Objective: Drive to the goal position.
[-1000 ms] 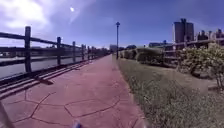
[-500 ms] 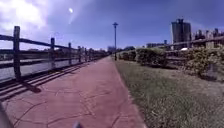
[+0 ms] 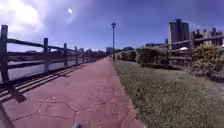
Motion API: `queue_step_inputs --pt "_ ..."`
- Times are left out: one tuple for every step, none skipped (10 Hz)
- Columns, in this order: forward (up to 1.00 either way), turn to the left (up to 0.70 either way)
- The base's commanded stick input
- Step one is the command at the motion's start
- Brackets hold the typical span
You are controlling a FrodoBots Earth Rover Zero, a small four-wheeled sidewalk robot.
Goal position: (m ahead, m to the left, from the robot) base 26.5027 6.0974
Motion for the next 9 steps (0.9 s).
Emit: queue_step_inputs --pt "0.7 0.35" --pt "0.7 0.35" --pt "0.7 0.35" --pt "0.7 0.0" --pt "0.7 0.0" --pt "0.7 0.0" --pt "0.7 0.0" --pt "0.7 0.0" --pt "0.7 0.0"
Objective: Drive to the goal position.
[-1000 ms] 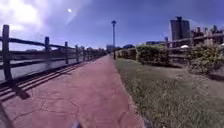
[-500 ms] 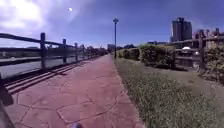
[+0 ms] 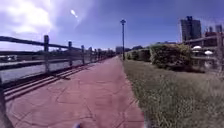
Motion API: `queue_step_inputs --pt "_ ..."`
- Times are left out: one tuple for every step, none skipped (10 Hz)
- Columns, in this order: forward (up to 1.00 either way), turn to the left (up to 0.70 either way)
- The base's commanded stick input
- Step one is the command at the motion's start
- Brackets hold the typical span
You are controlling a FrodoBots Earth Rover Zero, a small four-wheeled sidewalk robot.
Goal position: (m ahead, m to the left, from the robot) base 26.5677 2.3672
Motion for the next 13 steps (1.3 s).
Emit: queue_step_inputs --pt "0.7 0.0" --pt "0.7 0.0" --pt "0.7 0.0" --pt "0.7 0.0" --pt "0.7 0.0" --pt "0.7 0.0" --pt "0.7 0.29" --pt "0.7 0.35" --pt "0.7 0.35" --pt "0.7 0.35" --pt "0.7 0.35" --pt "0.7 0.35" --pt "0.7 0.35"
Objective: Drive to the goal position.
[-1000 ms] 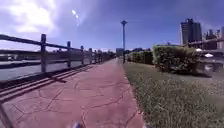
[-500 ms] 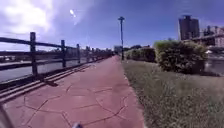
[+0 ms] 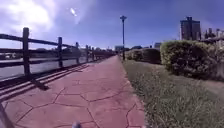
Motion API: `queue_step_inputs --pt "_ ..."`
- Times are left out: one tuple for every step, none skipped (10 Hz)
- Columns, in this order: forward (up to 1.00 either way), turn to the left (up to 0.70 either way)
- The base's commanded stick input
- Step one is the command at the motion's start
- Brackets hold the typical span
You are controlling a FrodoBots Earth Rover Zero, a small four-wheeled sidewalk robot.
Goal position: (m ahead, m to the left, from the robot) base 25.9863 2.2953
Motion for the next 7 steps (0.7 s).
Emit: queue_step_inputs --pt "0.7 0.09" --pt "0.7 0.0" --pt "0.7 0.0" --pt "0.7 0.0" --pt "0.7 0.0" --pt "0.7 0.0" --pt "0.7 0.0"
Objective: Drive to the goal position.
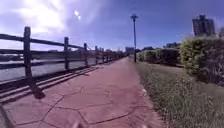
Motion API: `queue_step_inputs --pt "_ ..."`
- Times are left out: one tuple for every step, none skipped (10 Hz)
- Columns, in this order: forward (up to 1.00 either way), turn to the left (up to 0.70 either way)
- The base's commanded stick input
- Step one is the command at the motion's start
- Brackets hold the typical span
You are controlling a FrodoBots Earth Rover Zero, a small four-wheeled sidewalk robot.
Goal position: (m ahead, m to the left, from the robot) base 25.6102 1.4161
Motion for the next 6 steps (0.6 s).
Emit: queue_step_inputs --pt "0.7 0.0" --pt "0.7 0.0" --pt "0.7 0.0" --pt "0.7 0.0" --pt "0.7 0.0" --pt "0.7 0.0"
